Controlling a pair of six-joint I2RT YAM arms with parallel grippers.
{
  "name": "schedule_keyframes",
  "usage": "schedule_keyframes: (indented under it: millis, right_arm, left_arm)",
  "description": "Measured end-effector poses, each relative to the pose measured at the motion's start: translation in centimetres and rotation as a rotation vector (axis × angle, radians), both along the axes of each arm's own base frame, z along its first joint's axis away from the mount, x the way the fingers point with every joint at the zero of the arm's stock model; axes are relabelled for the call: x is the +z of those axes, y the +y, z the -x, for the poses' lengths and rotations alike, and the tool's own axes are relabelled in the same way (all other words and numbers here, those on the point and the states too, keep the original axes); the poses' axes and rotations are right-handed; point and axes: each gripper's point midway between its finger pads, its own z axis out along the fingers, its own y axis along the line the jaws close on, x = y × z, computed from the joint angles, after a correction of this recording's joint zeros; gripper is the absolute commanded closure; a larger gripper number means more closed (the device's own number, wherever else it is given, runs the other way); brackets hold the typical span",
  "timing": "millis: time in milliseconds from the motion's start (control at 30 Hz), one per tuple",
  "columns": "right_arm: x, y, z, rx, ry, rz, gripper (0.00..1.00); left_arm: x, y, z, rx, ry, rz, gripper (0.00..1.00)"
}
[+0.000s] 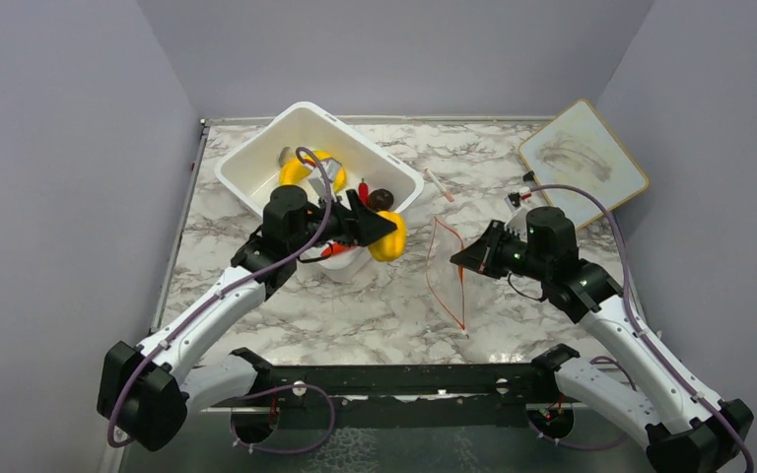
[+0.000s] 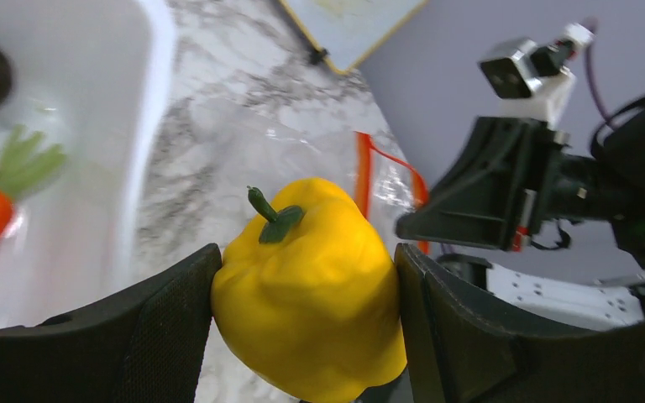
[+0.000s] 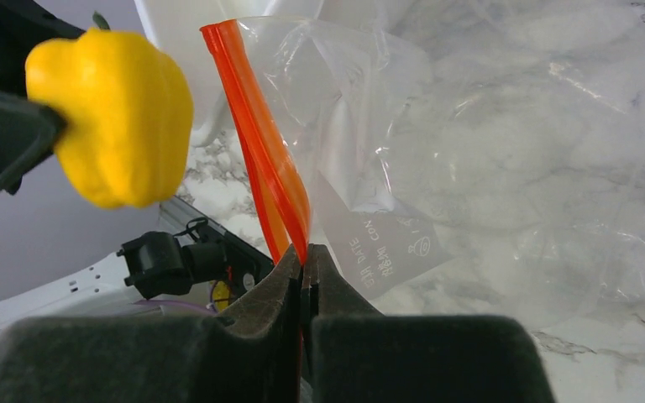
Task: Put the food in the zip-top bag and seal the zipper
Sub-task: Place the fake vegetable in the zipper food storage bag.
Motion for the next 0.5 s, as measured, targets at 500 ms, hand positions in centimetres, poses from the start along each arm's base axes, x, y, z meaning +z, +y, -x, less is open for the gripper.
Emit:
schedule_keyframes:
  millis: [500]
  right_arm:
    - [2.0, 1.4, 0.6, 0.042, 0.010, -0.115, 0.99]
  left_arm:
    - [3.1, -8.5, 6.5, -0.220, -0.008, 0.194, 0.70]
